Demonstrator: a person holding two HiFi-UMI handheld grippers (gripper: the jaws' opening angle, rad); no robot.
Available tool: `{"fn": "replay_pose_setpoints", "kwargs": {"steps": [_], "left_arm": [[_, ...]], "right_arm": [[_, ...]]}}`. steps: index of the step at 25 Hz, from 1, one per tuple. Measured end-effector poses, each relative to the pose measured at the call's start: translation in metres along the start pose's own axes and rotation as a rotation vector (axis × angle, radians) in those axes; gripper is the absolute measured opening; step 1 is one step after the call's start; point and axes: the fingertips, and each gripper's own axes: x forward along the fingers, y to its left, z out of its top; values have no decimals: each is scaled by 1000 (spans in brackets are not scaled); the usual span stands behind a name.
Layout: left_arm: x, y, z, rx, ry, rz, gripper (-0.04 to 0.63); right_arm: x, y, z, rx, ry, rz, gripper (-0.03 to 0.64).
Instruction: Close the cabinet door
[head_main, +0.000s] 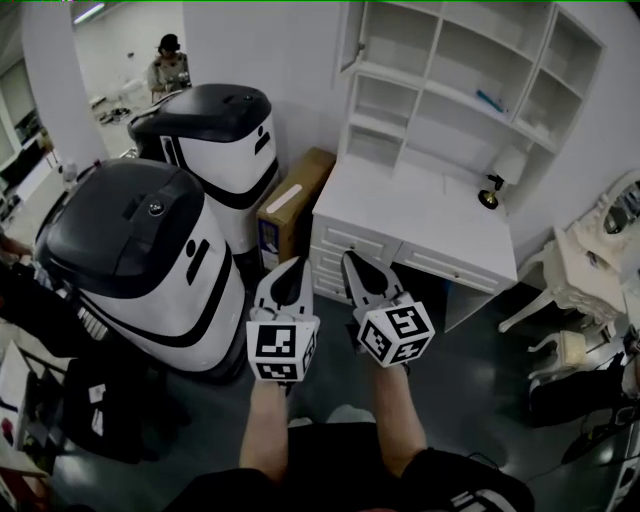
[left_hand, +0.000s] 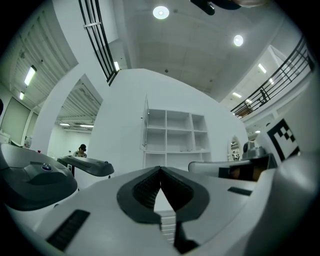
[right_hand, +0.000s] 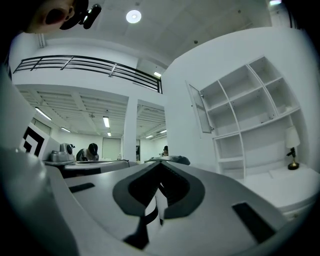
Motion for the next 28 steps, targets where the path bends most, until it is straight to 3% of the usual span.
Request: {"fn": "replay_pose_setpoints", "kwargs": {"steps": [9, 20, 28], "left_arm": [[18, -4, 9, -21, -23, -75, 12], [48, 27, -8, -23, 2, -35, 12], [101, 42, -18, -26, 20, -32, 12]], "right_arm": [[5, -14, 12, -36, -8, -61, 17], [53, -23, -7, -19, 17, -20, 18], [96, -65, -14, -14, 31, -40, 18]]}}
